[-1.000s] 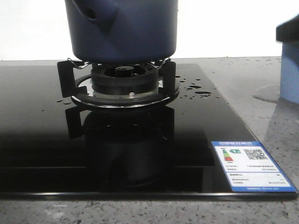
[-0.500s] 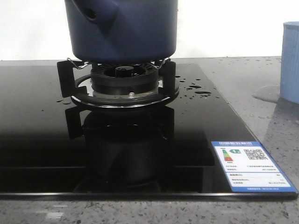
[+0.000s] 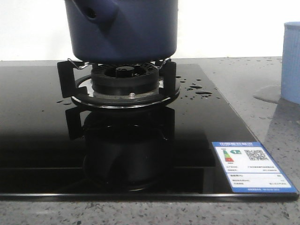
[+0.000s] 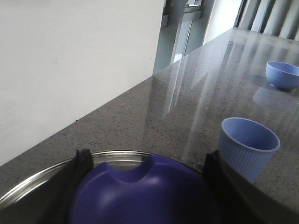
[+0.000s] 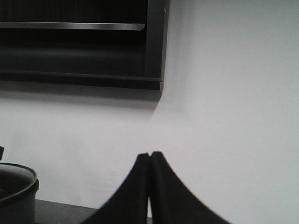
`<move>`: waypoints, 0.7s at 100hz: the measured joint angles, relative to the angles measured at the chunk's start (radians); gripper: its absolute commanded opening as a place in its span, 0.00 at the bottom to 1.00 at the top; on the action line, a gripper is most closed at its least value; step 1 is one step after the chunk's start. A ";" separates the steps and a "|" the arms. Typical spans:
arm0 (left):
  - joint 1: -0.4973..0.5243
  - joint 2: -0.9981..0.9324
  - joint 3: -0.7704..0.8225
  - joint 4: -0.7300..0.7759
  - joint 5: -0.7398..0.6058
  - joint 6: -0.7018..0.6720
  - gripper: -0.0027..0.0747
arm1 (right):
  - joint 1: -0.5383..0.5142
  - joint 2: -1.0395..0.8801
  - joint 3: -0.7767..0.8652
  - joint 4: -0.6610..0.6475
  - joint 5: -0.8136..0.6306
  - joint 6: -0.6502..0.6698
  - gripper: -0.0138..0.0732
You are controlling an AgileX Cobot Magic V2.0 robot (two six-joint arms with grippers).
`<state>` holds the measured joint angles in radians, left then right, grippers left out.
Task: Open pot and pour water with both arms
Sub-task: 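Lower the glass lid back onto the saucepan with the left gripper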
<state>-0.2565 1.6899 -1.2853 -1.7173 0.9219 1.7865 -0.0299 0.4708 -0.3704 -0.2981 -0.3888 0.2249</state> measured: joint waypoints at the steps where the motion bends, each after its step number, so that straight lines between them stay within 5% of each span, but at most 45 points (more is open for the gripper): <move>1: 0.000 0.000 0.000 -0.002 0.000 0.002 0.35 | 0.000 0.000 0.000 0.000 0.003 0.000 0.07; 40: 0.000 0.015 -0.004 0.013 0.048 0.005 0.36 | 0.000 -0.002 0.000 0.002 0.086 0.000 0.07; 47: 0.000 0.015 -0.004 0.015 0.048 0.005 0.46 | 0.000 -0.002 0.000 0.002 0.090 0.000 0.07; 62: 0.000 0.015 -0.004 0.004 0.043 0.015 0.84 | 0.000 -0.002 0.000 0.004 0.119 0.002 0.07; 70: 0.000 0.013 -0.004 -0.012 0.034 0.015 0.90 | 0.000 -0.002 0.000 0.004 0.143 0.002 0.07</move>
<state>-0.2570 1.7030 -1.2890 -1.7289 0.9560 1.8013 -0.0299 0.4687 -0.3704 -0.2945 -0.2463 0.2273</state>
